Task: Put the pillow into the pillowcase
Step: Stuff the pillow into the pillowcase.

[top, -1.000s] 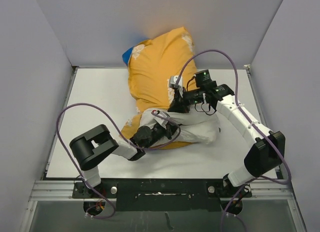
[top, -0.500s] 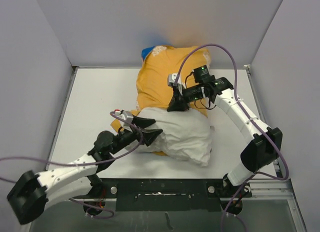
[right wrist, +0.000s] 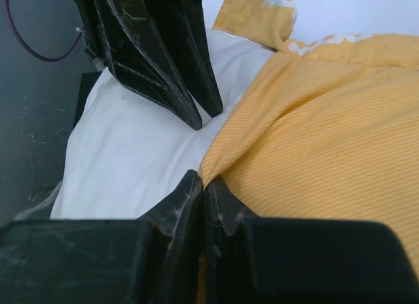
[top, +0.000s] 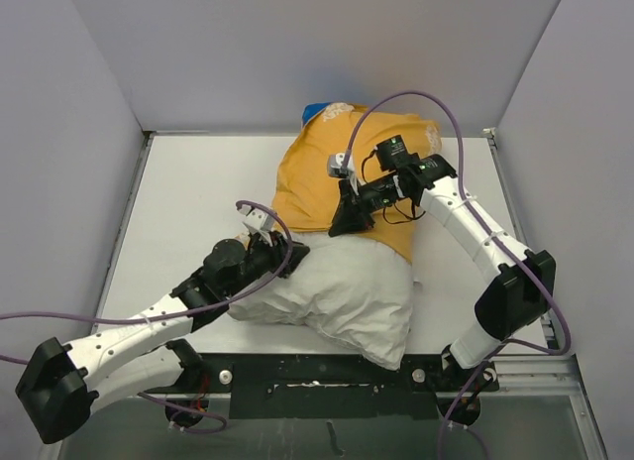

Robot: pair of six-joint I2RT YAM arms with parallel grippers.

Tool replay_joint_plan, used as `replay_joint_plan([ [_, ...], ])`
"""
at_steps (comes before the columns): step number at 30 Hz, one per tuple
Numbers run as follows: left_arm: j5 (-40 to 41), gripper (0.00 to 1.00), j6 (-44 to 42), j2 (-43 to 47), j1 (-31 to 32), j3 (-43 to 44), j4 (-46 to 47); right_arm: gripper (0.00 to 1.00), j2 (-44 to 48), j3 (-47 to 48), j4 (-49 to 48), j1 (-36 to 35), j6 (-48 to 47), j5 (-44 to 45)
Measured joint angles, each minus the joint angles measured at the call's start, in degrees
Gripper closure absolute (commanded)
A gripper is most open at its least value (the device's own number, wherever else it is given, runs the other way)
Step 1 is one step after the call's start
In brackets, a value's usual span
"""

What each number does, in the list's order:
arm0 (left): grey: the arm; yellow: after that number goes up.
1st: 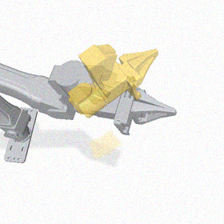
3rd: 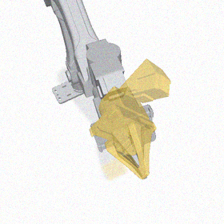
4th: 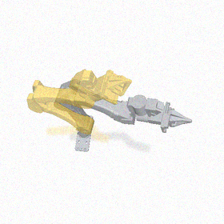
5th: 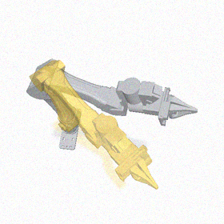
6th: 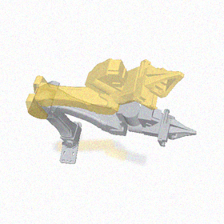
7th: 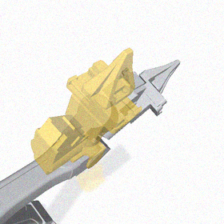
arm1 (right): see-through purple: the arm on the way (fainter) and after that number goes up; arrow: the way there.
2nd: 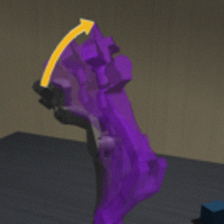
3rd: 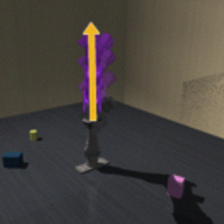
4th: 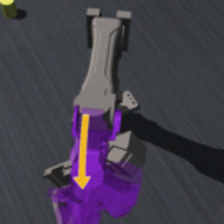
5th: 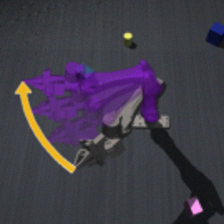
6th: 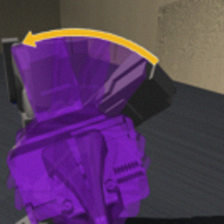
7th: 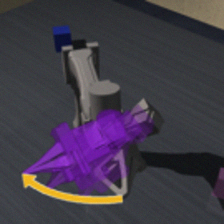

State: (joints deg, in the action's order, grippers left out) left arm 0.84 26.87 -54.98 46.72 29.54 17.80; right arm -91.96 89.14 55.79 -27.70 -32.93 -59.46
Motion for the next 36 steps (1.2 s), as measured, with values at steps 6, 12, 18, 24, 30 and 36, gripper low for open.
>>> replay_joint_plan([
  [6,0.17,0.5,-1.16,9.6,-0.07,0.85,-9.73,1.0,-1.25,0.02,-0.79,-0.04,2.49,0.66],
  [12,-2.19,0.53,-2.16,19.15,-0.07,2.95,-20.41,1.0,-1.64,0.94,-1.11,-0.15,3.89,0.81],
  [18,-6.03,0.94,-3.89,10.19,-0.09,0.22,-13.9,1.0,-3.37,4.83,-0.39,-1.6,4.26,0.74],
  [24,-3.82,1.0,-9.7,-14.23,-1.88,-6.1,18.36,1.0,-6.54,7.72,1.18,-8.48,-1.88,3.02],
  [30,12.46,1.0,-10.86,-31.74,-1.6,-6.08,48.72,1.0,-4.46,0.11,-5.16,-9.27,-5.09,6.51],
  [36,24.09,0.7,-7.87,-37.94,0.07,-6.34,60.59,0.96,-1.92,-10.49,-16.06,-2.89,1.09,10.95],
])
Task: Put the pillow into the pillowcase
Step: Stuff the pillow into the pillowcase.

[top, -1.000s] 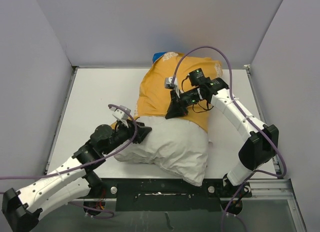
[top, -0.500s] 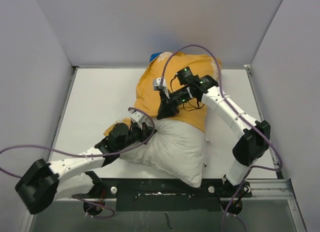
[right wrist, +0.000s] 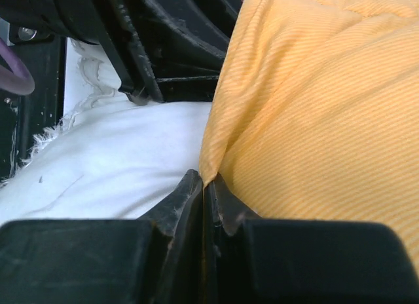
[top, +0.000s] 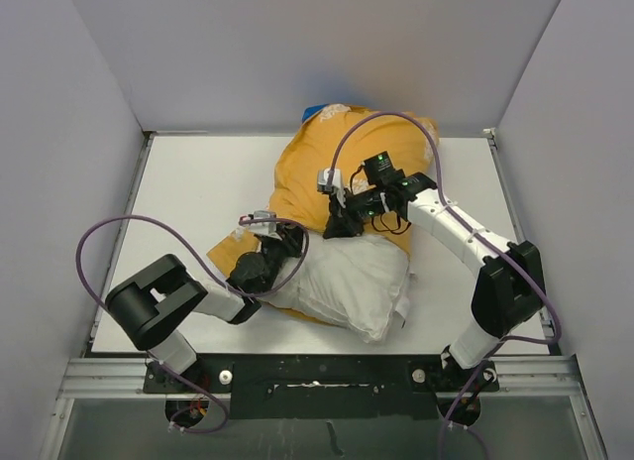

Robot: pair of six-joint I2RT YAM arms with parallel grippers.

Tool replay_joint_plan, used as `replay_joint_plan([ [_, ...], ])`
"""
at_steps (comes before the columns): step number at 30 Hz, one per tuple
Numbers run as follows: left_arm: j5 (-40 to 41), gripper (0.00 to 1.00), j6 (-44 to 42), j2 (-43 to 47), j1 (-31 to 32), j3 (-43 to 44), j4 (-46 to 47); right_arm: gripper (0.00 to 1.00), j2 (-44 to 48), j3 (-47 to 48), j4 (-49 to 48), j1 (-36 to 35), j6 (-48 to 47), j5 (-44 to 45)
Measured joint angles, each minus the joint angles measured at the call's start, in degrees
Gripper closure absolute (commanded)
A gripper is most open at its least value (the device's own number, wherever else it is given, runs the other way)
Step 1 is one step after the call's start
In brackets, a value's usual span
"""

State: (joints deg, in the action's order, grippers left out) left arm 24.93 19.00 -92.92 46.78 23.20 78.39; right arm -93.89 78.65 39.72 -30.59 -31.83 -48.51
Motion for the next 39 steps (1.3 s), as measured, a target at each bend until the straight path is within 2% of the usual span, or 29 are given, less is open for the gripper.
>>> replay_joint_plan([
  [1,0.35,0.6,0.28,-0.04,-0.02,-0.59,0.96,0.9,0.0,-0.26,-0.24,0.35,0.33,0.13],
  [2,0.33,0.51,0.46,0.0,-0.02,-1.64,2.23,0.79,0.0,-0.28,-0.2,0.46,0.66,0.22],
  [4,-1.4,0.37,0.5,1.09,-0.28,-4.59,3.76,0.62,-0.13,0.81,1.73,-0.15,0.5,0.04],
  [6,-4.39,0.3,0.26,5.9,-1.03,-9.05,3.3,0.45,-1.05,4.24,6.36,-0.61,-0.92,-0.79],
  [8,-7.32,0.26,0.2,15.34,-2.01,-12.85,-0.81,0.35,-2.16,9.03,12.11,-0.68,-2.91,-2.58],
  [10,-10.97,0.24,0.57,29.92,-3.02,-13.46,-13.77,0.31,-3.32,15.85,18.82,0.11,-4.94,-4.59],
  [13,-16.39,0.24,1.27,51.74,-3.39,-8.5,-36.98,0.3,-3.13,24.24,26.14,2.75,-8.81,-7.93],
  [16,-21.38,0.25,1.18,65.11,-3.39,-3.3,-52.96,0.29,-0.33,26.36,30.86,8.04,-12.9,-12.35],
  [19,-26.18,0.26,1.2,71.32,-2.82,-0.72,-60.72,0.29,5.81,21.4,31.91,17.79,-15.28,-16.33],
  [22,-30.84,0.16,0.61,67.54,-0.61,0.81,-64.85,0.28,15.41,8.31,26.64,27.65,-14.1,-16.37],
  [24,-31.76,0.12,-2.1,60.15,3.37,3.5,-67.6,0.26,21.94,-1.55,23.74,30.58,-13.9,-14.14],
  [26,-28.7,0.06,-8.26,51.87,11.63,7.32,-69.2,0.26,26.34,-8.55,22.14,31.08,-14.4,-11.85],
  [28,-24.85,0.04,-16.5,44.65,21.27,10.56,-69.18,0.26,29.14,-14.25,20.57,31.45,-15.1,-9.57],
  [31,-20.81,0.03,-31.95,33.9,33.14,15.45,-68.15,0.34,31.19,-21.05,16.33,32.17,-14.56,-7.08],
  [34,-20.52,0.02,-45.33,25.0,36.06,18.43,-65.4,0.41,31.74,-26.27,9.46,32.41,-10.58,-3.98],
  [39,-20.24,0.02,-62.42,13.33,36.26,22.53,-63.58,0.53,30.53,-29.59,-1.66,30.75,-3.67,2.97],
])
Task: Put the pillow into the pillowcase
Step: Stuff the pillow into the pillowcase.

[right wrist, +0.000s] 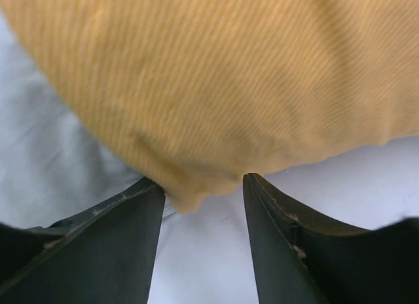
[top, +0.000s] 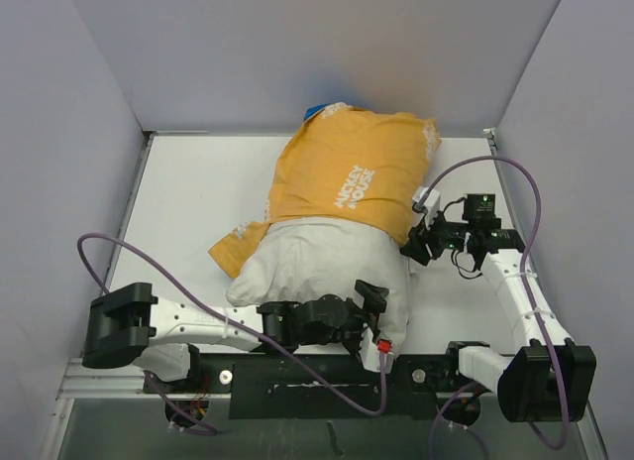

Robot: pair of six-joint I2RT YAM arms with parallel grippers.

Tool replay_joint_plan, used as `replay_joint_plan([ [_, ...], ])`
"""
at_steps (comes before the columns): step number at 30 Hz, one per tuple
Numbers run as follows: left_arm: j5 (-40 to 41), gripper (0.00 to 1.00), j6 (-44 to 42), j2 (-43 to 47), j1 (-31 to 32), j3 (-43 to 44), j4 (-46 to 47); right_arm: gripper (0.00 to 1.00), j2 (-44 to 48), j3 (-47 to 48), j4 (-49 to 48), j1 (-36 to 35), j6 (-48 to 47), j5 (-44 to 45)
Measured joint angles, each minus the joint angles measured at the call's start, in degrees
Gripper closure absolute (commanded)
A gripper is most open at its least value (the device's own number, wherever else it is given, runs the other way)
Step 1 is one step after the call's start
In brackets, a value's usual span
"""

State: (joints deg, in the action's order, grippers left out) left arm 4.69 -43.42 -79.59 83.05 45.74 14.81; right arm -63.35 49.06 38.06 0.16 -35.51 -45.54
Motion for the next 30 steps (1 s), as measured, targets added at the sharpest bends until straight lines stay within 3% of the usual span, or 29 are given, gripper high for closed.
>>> replay_joint_plan([
  [3,-0.26,0.04,-6.91,-4.55,-0.76,2.27,0.04,0.67,-0.42,-0.57,-4.31,-1.73,2.71,3.67],
  [6,0.04,0.18,-11.96,-7.37,-2.56,3.17,0.79,0.88,-0.61,-0.59,-7.52,-2.91,5.29,7.58],
  [7,0.35,0.32,-12.92,-7.82,-3.06,3.19,0.92,0.94,-0.61,-0.59,-7.72,-3.02,5.29,7.85],
  [8,0.85,0.59,-13.94,-8.22,-3.72,3.28,0.83,0.98,-0.61,-0.61,-8.28,-3.19,5.79,8.41],
  [9,1.25,0.78,-14.53,-8.31,-4.39,3.39,0.63,1.0,-0.61,-0.61,-8.61,-3.21,5.97,8.79],
  [11,1.68,0.98,-14.23,-8.28,-5.29,3.82,0.35,1.0,-0.68,-0.61,-8.96,-3.26,6.03,8.94],
  [17,3.8,1.0,-11.41,-8.24,-9.31,4.37,0.22,1.0,-4.48,1.22,-5.95,-0.68,0.28,-5.75],
  [21,5.97,1.0,-7.39,-8.24,-12.72,5.05,-0.22,1.0,-9.27,7.48,8.09,-0.72,-17.4,-16.72],
  [26,10.64,1.0,-4.33,-8.41,-16.98,5.66,0.5,1.0,-13.84,14.45,23.71,-4.24,-38.36,-20.06],
  [30,11.72,1.0,-0.55,-8.44,-19.96,5.66,1.38,1.0,-15.47,17.4,29.46,-7.56,-45.86,-19.43],
])
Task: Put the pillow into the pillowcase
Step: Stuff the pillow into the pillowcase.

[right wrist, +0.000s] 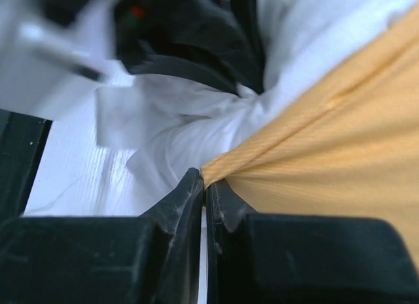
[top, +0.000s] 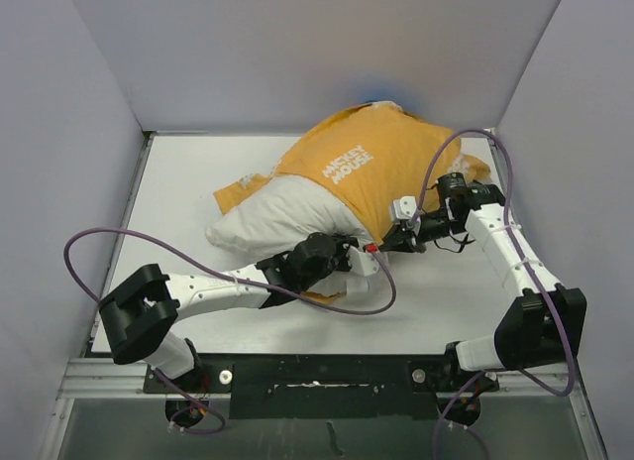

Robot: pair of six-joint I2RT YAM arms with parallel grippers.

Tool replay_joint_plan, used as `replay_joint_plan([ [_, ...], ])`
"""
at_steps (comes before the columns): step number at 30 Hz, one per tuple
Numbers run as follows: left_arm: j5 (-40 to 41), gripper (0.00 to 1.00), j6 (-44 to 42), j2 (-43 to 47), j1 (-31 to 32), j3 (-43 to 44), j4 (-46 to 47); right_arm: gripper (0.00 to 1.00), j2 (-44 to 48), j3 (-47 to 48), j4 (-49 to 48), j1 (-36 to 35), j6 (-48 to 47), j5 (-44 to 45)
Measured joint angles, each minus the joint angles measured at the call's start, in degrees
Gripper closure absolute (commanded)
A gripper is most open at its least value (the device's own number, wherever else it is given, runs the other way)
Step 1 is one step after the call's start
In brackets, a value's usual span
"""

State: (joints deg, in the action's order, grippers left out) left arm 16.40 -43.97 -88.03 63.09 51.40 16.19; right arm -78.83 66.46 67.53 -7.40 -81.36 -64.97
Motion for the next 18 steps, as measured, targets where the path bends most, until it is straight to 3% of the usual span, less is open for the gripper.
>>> replay_joint_plan([
  [8,3.06,1.0,7.04,0.0,-6.01,0.09,5.57,1.0,-5.86,14.71,11.21,-5.49,-3.19,1.18],
  [12,3.98,1.0,8.96,0.15,-7.54,-1.46,13.14,1.0,-5.46,15.78,11.61,-3.23,3.76,-0.98],
  [18,0.04,1.0,13.73,0.2,-8.7,-4.57,18.1,1.0,-3.41,10.01,1.95,-1.88,24.5,-1.38],
])
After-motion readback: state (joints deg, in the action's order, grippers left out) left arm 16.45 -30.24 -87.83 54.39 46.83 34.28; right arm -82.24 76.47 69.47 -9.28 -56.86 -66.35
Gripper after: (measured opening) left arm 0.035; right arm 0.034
